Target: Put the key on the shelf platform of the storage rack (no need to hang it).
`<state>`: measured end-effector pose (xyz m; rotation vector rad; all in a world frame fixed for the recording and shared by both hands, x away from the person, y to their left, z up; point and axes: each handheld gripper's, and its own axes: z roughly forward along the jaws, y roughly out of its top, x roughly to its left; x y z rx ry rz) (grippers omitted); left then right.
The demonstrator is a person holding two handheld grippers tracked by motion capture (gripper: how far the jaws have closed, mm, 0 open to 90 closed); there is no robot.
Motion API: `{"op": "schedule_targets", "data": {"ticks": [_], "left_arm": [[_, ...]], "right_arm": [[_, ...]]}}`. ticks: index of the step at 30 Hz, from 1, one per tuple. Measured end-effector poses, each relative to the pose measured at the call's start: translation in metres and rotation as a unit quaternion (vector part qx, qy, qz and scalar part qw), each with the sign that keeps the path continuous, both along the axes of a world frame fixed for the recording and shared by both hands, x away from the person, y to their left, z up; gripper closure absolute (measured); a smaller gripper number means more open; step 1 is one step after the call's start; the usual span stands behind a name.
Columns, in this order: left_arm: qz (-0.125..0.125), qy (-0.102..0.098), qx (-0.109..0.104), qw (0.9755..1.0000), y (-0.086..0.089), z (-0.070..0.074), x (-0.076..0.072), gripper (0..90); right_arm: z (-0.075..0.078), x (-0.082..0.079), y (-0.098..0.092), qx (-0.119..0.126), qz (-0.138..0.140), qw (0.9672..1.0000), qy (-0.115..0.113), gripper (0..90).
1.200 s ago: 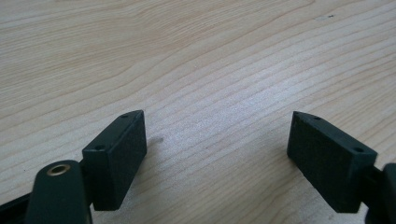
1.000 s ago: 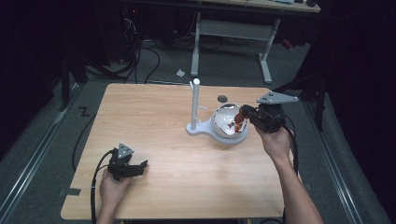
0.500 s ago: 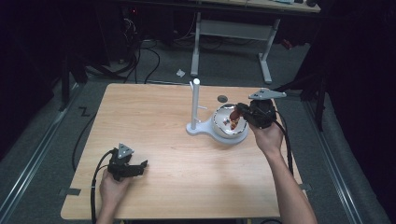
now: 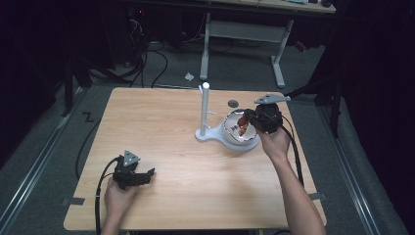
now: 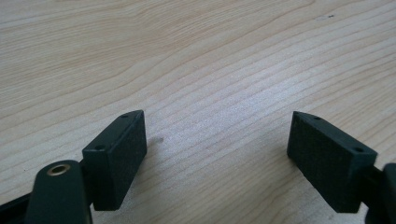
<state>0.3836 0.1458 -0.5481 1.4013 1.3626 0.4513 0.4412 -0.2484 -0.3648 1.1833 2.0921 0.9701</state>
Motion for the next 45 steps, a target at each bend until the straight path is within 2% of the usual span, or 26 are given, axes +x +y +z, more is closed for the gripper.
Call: {"op": "schedule_targets", "data": {"ticks": [9,14,18,21,26,28,31,45], "left_arm": [[0.000,0.000,0.000,1.0000,0.000,0.000,0.000,20.1],[0.000,0.000,0.000,1.0000,0.000,0.000,0.000,20.1],[0.000,0.000,0.000,1.0000,0.000,0.000,0.000,20.1],[0.000,0.000,0.000,1.0000,0.000,0.000,0.000,20.2],[0.000,0.000,0.000,1.0000,0.000,0.000,0.000,20.1],[0.000,0.000,0.000,1.0000,0.000,0.000,0.000,20.1],[0.000,0.000,0.001,1.0000,0.000,0.000,0.000,20.1],[0.000,0.000,0.000,1.0000,0.000,0.000,0.000,20.1]], "right_arm": [[-0.016,0.011,-0.008,0.007,-0.023,0.9996,0.016,85.7],[-0.020,0.015,-0.009,0.000,-0.029,0.9995,0.016,85.7],[-0.026,0.020,-0.009,0.003,-0.033,0.9992,0.024,85.6],[-0.030,0.023,-0.007,-0.004,-0.036,0.9989,0.028,85.6],[-0.038,0.026,-0.009,0.011,-0.044,0.9982,0.039,85.6],[-0.041,0.026,-0.012,0.025,-0.046,0.9978,0.040,85.6],[-0.043,0.027,-0.010,0.013,-0.046,0.9981,0.040,85.6],[-0.060,0.038,-0.004,0.006,-0.059,0.9964,0.061,85.6]]}}
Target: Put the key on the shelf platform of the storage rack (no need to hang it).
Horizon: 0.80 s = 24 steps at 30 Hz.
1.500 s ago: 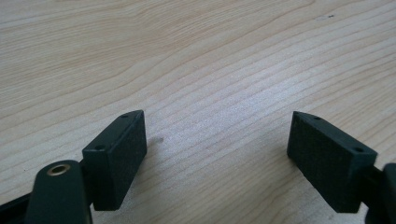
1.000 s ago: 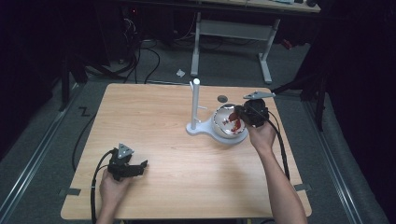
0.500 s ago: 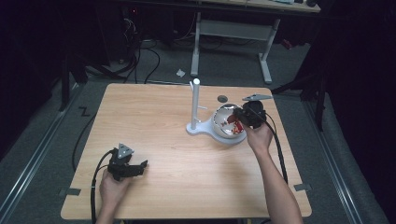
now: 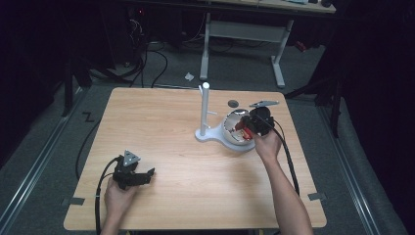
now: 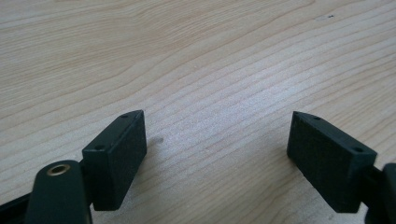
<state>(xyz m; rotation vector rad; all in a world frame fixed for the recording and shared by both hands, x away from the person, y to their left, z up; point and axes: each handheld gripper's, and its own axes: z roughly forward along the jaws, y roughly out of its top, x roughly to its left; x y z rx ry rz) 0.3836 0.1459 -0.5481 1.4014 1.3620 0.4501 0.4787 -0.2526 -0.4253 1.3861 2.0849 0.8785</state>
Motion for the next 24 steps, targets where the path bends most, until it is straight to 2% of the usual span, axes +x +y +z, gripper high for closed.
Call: {"op": "schedule_targets", "data": {"ticks": [6,10,13,18,24], "left_arm": [[0.000,0.000,0.000,1.0000,0.000,0.000,0.000,20.2],[0.000,0.000,0.000,1.0000,0.000,0.000,0.000,20.1],[0.000,0.000,0.000,1.0000,0.000,0.000,0.000,20.2],[0.000,0.000,0.000,1.0000,0.000,0.000,0.000,20.2],[0.000,0.000,0.000,1.0000,0.000,0.000,0.000,20.2]], "right_arm": [[-0.007,0.002,0.004,-0.016,0.006,0.9998,0.013,85.4],[-0.009,0.002,0.006,-0.016,0.007,0.9997,0.015,85.3],[-0.011,0.002,0.011,-0.027,0.015,0.9994,0.015,83.4],[-0.013,0.002,0.010,-0.029,0.018,0.9993,0.015,77.1],[-0.006,-0.004,0.008,-0.011,0.019,0.9997,0.005,61.2]]}}
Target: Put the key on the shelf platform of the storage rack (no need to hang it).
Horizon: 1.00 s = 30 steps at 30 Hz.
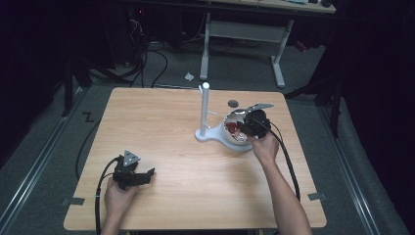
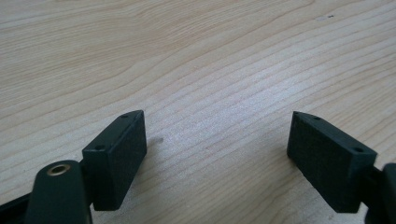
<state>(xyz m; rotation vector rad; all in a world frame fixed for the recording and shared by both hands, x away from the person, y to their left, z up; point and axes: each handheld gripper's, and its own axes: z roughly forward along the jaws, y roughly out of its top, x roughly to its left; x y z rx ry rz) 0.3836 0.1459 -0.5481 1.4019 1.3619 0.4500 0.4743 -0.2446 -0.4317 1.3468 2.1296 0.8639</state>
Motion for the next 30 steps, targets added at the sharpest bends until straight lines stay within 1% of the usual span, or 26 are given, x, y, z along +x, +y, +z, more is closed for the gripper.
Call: {"op": "schedule_targets", "data": {"ticks": [2,5,7,12,13,19,20,25,30], "left_arm": [[0.000,0.000,0.000,1.0000,0.000,0.000,0.000,20.2],[0.000,0.000,0.000,1.0000,0.000,0.000,0.000,20.2],[0.000,0.000,0.000,1.0000,0.000,0.000,0.000,20.2],[0.000,0.000,0.000,1.0000,0.000,0.000,0.000,20.2],[0.000,0.000,0.000,1.0000,0.000,0.000,0.000,20.2],[0.000,0.000,0.000,1.0000,0.000,0.000,0.000,20.2],[0.001,0.000,0.000,1.0000,0.000,0.000,0.000,20.2],[0.001,0.000,0.000,1.0000,0.000,0.000,0.000,20.2],[0.000,0.000,0.000,1.0000,0.000,0.000,0.000,20.2]], "right_arm": [[0.002,-0.004,-0.003,0.007,-0.003,0.9999,-0.014,57.0],[0.003,-0.008,-0.008,0.016,-0.010,0.9996,-0.019,53.4],[0.005,-0.010,-0.011,0.016,-0.014,0.9996,-0.018,51.7],[0.012,-0.016,-0.017,0.021,-0.015,0.9993,-0.027,49.3],[0.015,-0.018,-0.018,0.023,-0.014,0.9992,-0.031,47.9],[0.020,-0.022,-0.021,0.023,-0.013,0.9992,-0.030,45.3],[0.022,-0.025,-0.022,0.021,-0.014,0.9993,-0.029,44.6],[0.028,-0.031,-0.023,0.016,-0.013,0.9991,-0.036,42.4],[0.034,-0.036,-0.026,0.026,-0.017,0.9986,-0.042,40.5]]}}
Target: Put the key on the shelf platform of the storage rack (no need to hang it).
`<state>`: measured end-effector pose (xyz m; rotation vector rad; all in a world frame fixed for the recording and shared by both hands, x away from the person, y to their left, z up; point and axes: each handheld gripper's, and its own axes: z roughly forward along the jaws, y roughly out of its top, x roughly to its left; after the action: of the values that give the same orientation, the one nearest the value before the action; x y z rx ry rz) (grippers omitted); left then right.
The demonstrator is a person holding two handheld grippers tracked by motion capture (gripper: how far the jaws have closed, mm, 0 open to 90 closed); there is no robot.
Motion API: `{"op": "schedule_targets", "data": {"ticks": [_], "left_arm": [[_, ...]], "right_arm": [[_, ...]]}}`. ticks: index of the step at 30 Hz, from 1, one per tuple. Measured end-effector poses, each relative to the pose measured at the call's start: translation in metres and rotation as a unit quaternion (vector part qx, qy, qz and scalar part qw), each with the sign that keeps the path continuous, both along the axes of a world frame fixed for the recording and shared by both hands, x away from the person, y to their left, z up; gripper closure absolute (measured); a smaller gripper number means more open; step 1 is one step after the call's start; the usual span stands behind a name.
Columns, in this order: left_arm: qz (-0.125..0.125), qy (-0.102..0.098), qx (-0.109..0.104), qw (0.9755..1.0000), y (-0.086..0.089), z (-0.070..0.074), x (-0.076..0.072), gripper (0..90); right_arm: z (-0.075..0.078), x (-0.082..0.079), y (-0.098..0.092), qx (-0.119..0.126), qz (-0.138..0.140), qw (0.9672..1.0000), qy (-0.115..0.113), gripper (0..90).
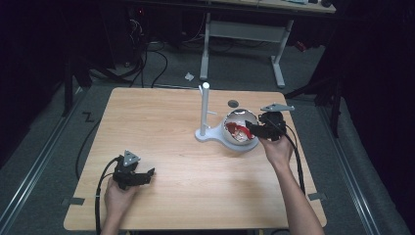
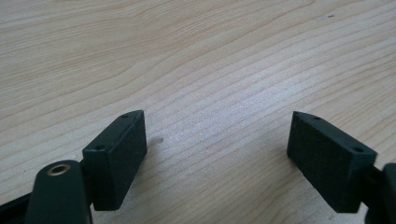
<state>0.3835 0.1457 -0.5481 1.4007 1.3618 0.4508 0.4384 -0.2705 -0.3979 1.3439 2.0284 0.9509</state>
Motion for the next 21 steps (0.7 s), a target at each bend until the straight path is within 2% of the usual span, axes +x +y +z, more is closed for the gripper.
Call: {"op": "schedule_targets", "data": {"ticks": [10,13,16,21], "left_arm": [[0.000,0.000,0.000,1.0000,0.000,0.000,0.000,20.2],[0.000,0.000,0.000,1.0000,0.000,0.000,0.000,20.2],[0.000,0.000,0.000,1.0000,0.000,0.000,0.000,20.2],[0.000,0.000,-0.001,1.0000,0.000,0.000,0.000,20.2]], "right_arm": [[0.006,-0.008,-0.007,0.015,-0.001,0.9999,-0.003,39.3],[0.007,-0.013,-0.011,0.015,-0.001,0.9997,-0.017,38.8],[0.006,-0.017,-0.016,0.023,-0.004,0.9995,-0.019,38.2],[0.007,-0.022,-0.022,0.022,-0.005,0.9996,-0.019,37.4]]}}
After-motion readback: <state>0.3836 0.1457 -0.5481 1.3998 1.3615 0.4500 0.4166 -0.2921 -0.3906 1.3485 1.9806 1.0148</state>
